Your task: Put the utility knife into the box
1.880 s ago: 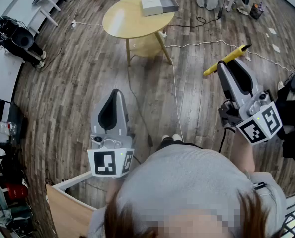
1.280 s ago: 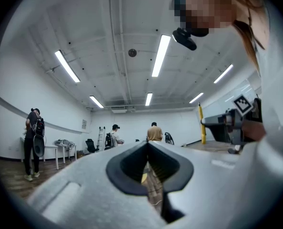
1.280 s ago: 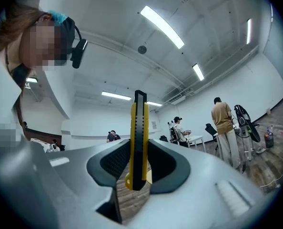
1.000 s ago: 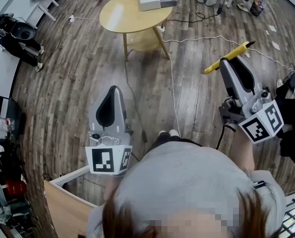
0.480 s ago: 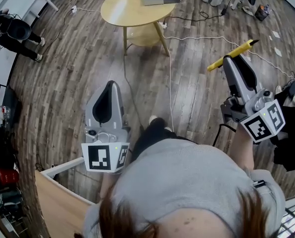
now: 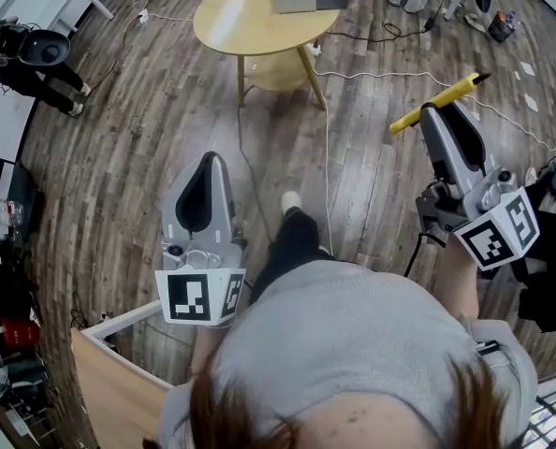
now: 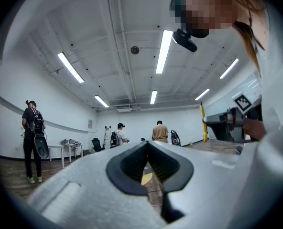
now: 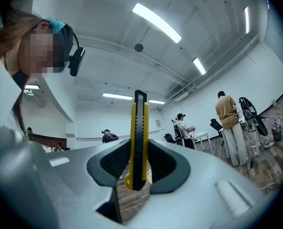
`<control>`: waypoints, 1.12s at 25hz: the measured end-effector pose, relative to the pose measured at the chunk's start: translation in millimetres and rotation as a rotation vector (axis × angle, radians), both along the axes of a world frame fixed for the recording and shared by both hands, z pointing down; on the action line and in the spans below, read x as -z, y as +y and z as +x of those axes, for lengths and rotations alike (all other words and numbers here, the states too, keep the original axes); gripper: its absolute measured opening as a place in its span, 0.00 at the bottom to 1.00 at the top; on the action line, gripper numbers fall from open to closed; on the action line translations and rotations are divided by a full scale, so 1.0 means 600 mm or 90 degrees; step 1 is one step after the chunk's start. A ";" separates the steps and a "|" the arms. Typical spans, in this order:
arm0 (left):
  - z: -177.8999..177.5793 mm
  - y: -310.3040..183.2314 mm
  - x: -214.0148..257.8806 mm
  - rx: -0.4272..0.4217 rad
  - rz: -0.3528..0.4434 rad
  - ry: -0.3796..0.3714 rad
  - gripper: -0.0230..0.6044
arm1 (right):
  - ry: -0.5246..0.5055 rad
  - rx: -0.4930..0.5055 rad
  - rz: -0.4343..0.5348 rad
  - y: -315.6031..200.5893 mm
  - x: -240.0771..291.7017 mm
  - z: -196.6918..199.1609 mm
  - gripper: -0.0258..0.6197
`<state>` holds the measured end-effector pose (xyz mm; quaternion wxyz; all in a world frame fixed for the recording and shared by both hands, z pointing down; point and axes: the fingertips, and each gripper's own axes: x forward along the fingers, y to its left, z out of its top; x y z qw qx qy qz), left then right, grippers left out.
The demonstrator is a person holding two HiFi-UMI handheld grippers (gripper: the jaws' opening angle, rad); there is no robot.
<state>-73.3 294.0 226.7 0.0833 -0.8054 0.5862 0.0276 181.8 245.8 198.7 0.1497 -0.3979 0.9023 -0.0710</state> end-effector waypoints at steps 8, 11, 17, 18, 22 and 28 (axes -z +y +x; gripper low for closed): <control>-0.030 -0.116 -0.004 -0.025 -0.003 0.000 0.04 | 0.056 -0.021 -0.001 -0.102 -0.017 -0.053 0.23; -0.046 -0.172 0.001 -0.039 -0.002 0.001 0.04 | 0.054 -0.025 0.001 -0.148 -0.011 -0.074 0.23; -0.086 -0.270 0.018 -0.061 0.010 -0.005 0.04 | 0.054 -0.040 0.002 -0.235 -0.006 -0.118 0.23; -0.093 -0.284 0.018 -0.063 0.010 -0.006 0.04 | 0.053 -0.042 0.002 -0.247 -0.005 -0.126 0.23; -0.109 -0.330 0.013 -0.079 0.006 -0.005 0.04 | 0.048 -0.050 -0.004 -0.284 -0.010 -0.147 0.23; -0.125 -0.374 0.001 -0.104 -0.003 -0.005 0.04 | 0.049 -0.067 -0.016 -0.318 -0.024 -0.169 0.23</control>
